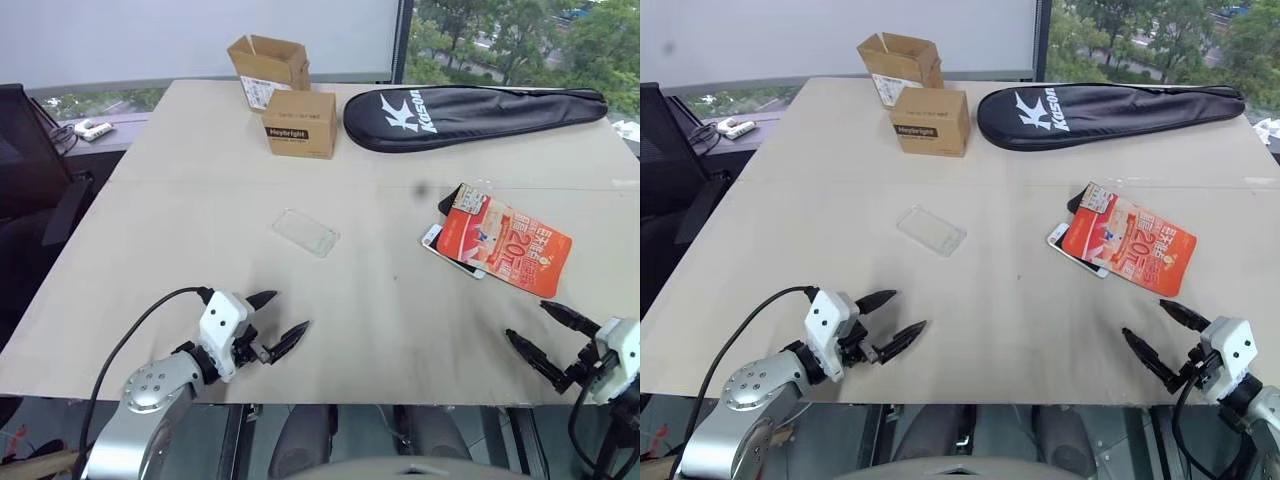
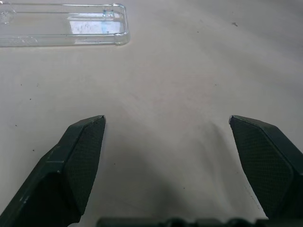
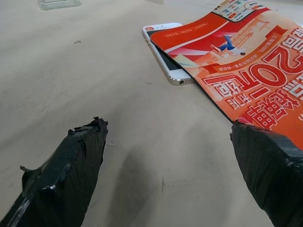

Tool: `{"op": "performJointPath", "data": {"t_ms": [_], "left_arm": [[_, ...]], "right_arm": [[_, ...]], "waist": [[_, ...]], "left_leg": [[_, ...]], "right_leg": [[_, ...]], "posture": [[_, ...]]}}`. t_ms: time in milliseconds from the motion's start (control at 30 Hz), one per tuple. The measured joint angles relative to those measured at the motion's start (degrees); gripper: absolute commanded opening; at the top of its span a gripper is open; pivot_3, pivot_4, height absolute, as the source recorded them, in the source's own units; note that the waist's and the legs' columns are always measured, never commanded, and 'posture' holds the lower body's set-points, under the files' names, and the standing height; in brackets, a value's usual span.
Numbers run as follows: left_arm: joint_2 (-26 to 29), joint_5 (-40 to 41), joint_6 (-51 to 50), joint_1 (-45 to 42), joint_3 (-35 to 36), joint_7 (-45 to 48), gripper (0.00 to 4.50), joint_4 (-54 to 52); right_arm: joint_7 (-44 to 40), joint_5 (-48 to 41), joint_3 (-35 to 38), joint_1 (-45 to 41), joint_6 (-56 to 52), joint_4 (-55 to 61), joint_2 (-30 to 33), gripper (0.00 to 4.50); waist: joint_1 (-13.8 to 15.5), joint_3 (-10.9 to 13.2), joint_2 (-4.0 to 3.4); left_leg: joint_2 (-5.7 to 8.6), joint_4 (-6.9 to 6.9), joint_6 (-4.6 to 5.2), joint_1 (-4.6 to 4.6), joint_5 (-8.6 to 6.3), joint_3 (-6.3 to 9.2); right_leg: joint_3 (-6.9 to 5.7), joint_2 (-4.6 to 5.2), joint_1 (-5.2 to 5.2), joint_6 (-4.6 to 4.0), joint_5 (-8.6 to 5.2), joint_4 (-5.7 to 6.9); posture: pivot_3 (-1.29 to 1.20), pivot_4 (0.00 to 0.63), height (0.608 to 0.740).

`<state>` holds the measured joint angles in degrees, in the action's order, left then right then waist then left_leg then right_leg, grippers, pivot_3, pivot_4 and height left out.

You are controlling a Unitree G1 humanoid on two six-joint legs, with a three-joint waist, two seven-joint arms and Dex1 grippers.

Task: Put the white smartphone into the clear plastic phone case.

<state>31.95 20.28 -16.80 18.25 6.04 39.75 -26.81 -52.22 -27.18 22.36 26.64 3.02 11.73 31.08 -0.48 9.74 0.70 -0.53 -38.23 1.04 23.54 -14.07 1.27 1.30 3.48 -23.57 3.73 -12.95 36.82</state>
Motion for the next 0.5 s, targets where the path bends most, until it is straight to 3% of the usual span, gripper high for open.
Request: {"op": "performJointPath", "data": {"t_ms": [500], "left_arm": [[0.83, 0.33, -2.00, -0.43, 0.15, -0.24, 4.42, -1.92]], "right_arm": [[-0.56, 0.05, 0.09, 1.58, -1.92, -1.10, 1.09, 4.50]], "waist": [[0.06, -0.04, -0.03]], "left_leg": [[0.00, 0.00, 0.00, 0.00, 0.00, -0.02]], "right_leg": [[0.02, 0.00, 0.00, 0.00, 0.00, 0.00]], "posture": [[0.00, 0.150, 0.740]]}}
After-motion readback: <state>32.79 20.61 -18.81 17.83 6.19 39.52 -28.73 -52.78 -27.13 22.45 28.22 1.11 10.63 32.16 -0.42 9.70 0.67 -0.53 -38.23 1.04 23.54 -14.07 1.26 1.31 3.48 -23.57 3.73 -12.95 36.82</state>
